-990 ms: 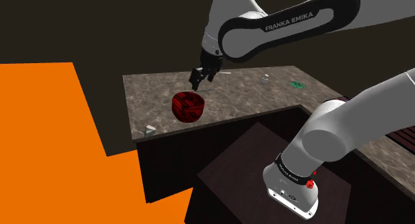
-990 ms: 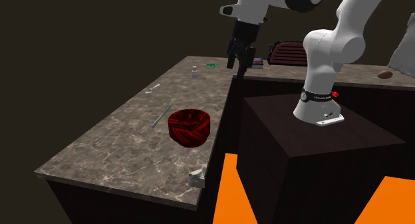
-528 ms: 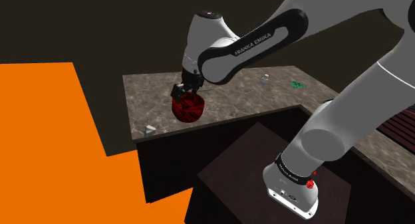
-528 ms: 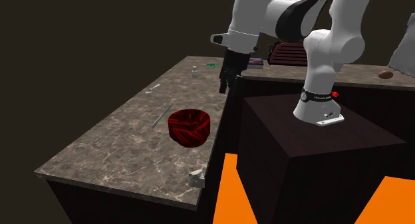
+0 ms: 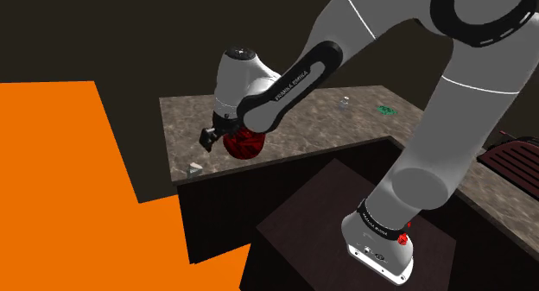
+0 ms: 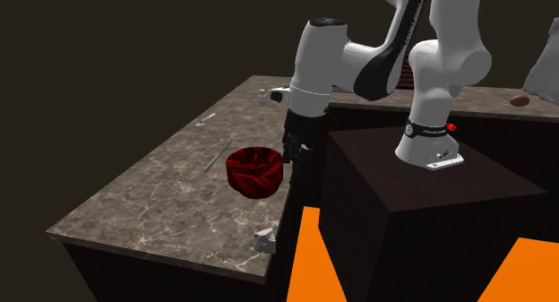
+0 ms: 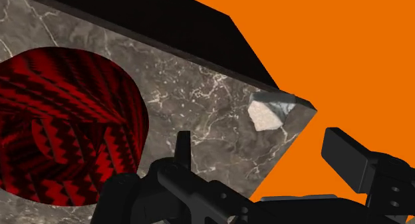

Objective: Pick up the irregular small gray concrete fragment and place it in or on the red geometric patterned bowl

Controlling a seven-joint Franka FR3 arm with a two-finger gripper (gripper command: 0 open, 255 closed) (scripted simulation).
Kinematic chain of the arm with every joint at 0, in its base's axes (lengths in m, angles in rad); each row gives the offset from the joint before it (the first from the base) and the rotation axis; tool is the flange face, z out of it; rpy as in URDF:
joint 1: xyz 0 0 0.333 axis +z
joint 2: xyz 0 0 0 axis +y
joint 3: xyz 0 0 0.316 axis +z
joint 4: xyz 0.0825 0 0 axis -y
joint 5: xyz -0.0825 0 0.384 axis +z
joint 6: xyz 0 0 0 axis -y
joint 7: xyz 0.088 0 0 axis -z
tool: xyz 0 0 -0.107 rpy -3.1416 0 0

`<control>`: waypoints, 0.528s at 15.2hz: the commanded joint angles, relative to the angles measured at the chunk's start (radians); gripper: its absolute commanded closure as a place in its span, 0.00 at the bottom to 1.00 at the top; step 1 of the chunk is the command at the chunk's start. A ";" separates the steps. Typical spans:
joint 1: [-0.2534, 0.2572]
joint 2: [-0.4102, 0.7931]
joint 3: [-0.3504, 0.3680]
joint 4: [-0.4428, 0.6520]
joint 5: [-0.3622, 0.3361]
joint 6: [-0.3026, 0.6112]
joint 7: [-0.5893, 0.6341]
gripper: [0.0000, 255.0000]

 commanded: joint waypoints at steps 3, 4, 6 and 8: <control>0.064 0.163 -0.053 0.093 -0.123 0.063 0.135 0.00; 0.083 0.203 -0.069 0.122 -0.145 0.074 0.161 0.00; 0.122 0.282 -0.100 0.183 -0.178 0.094 0.205 0.00; 0.158 0.360 -0.127 0.249 -0.199 0.110 0.240 0.00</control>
